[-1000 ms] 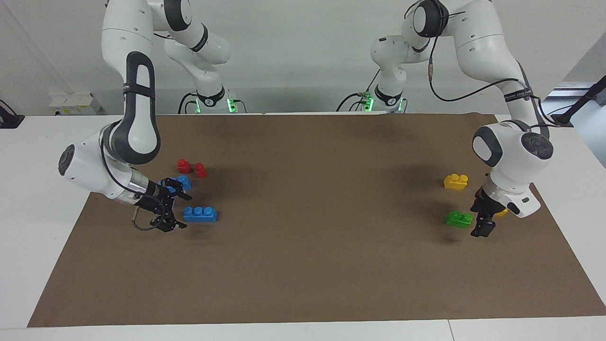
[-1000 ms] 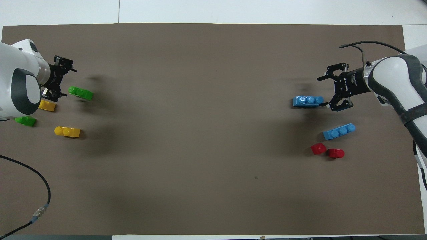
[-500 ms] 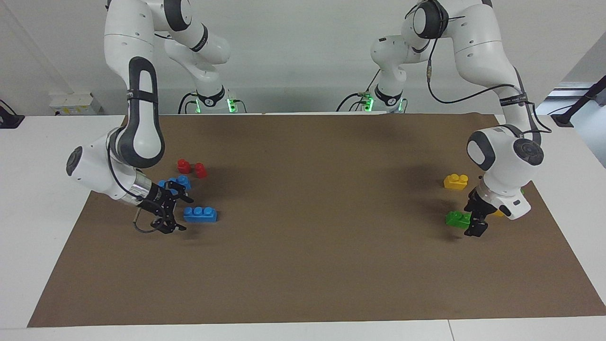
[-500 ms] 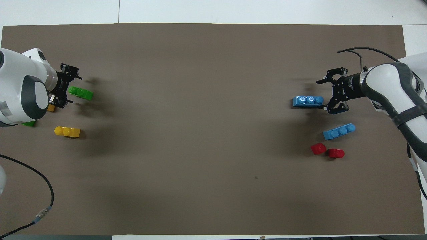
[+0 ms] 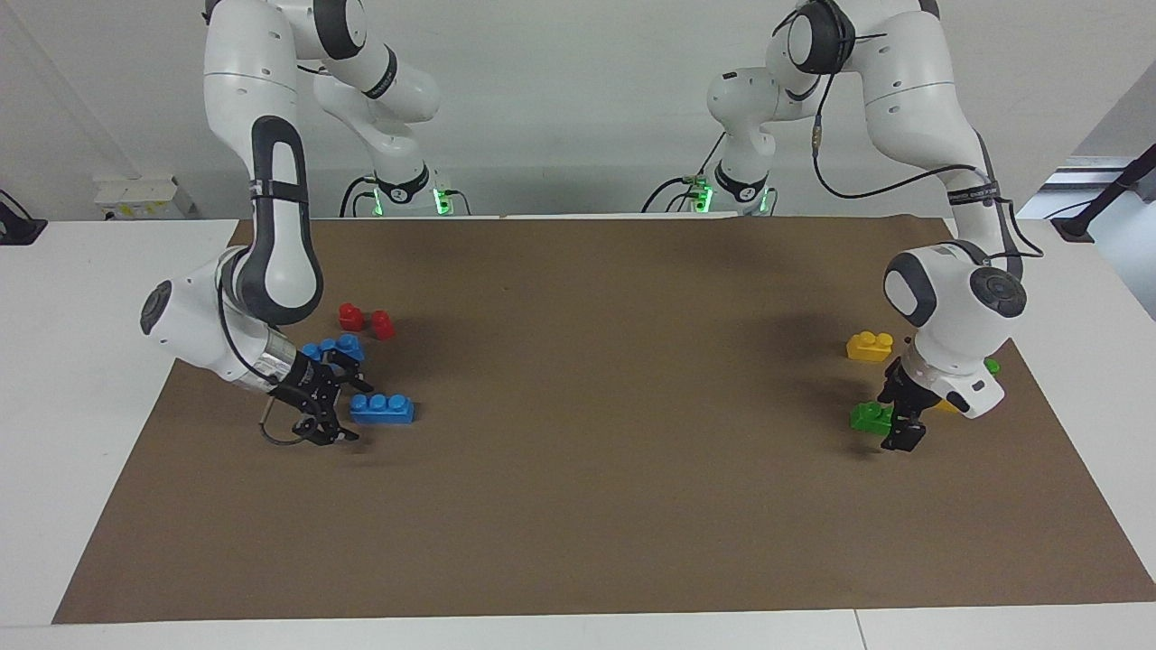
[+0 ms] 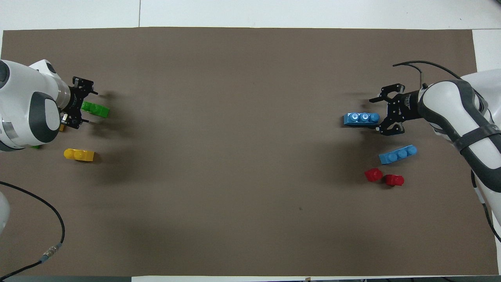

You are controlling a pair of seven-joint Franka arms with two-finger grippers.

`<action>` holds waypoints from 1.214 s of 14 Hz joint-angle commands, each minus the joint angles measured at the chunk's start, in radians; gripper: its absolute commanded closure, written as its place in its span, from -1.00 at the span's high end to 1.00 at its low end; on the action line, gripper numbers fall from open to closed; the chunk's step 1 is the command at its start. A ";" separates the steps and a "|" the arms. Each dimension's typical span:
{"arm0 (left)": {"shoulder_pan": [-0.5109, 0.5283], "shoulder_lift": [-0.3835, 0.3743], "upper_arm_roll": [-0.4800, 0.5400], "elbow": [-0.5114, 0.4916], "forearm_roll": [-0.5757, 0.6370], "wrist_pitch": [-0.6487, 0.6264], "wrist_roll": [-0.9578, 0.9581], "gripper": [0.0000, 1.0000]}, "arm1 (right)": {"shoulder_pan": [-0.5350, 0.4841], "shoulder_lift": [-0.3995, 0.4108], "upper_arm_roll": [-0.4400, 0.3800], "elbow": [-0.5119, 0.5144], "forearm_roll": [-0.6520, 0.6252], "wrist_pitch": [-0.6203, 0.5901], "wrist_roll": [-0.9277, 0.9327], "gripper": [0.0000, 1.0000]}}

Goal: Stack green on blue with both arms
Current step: 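Grasp the green brick with the left gripper while the right gripper grasps the blue brick, then carry the blue brick toward the center while the left gripper lifts the green brick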

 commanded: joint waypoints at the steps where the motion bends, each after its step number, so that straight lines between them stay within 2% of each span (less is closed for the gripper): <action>1: 0.003 -0.017 -0.001 -0.014 -0.017 -0.003 -0.006 1.00 | 0.004 -0.023 0.004 -0.049 0.024 0.049 0.002 0.45; 2: 0.001 -0.017 0.000 -0.015 -0.017 -0.001 -0.006 1.00 | 0.004 -0.023 0.004 -0.052 0.025 0.051 0.002 0.30; 4: 0.003 -0.017 -0.001 -0.015 -0.017 -0.001 -0.005 0.96 | 0.002 -0.025 0.004 -0.052 0.025 0.049 0.002 -0.17; 6: 0.003 -0.017 0.000 -0.015 -0.017 0.003 -0.005 0.81 | -0.005 -0.025 0.004 -0.052 0.025 0.046 -0.002 -0.55; 7: 0.004 -0.017 -0.001 -0.017 -0.019 0.008 -0.005 0.59 | -0.011 -0.025 0.004 -0.047 0.025 0.042 -0.004 -0.73; 8: 0.004 -0.017 -0.001 -0.015 -0.019 0.011 -0.005 0.14 | -0.019 -0.025 0.005 -0.036 0.025 0.031 -0.013 -0.96; 10: 0.006 -0.017 -0.001 -0.015 -0.020 0.016 -0.006 -0.99 | -0.030 -0.017 0.005 0.048 0.024 -0.039 -0.021 -1.00; 12: 0.004 -0.017 -0.001 -0.012 -0.019 0.017 -0.003 -1.00 | -0.004 -0.013 0.011 0.143 0.044 -0.078 -0.005 -1.00; 14: 0.000 -0.016 -0.001 -0.006 -0.019 0.014 0.000 -1.00 | 0.103 -0.007 0.016 0.200 0.098 -0.052 0.050 -1.00; 17: -0.003 -0.032 -0.004 0.016 -0.019 -0.020 0.000 -1.00 | 0.275 0.012 0.013 0.232 0.082 0.084 0.152 -1.00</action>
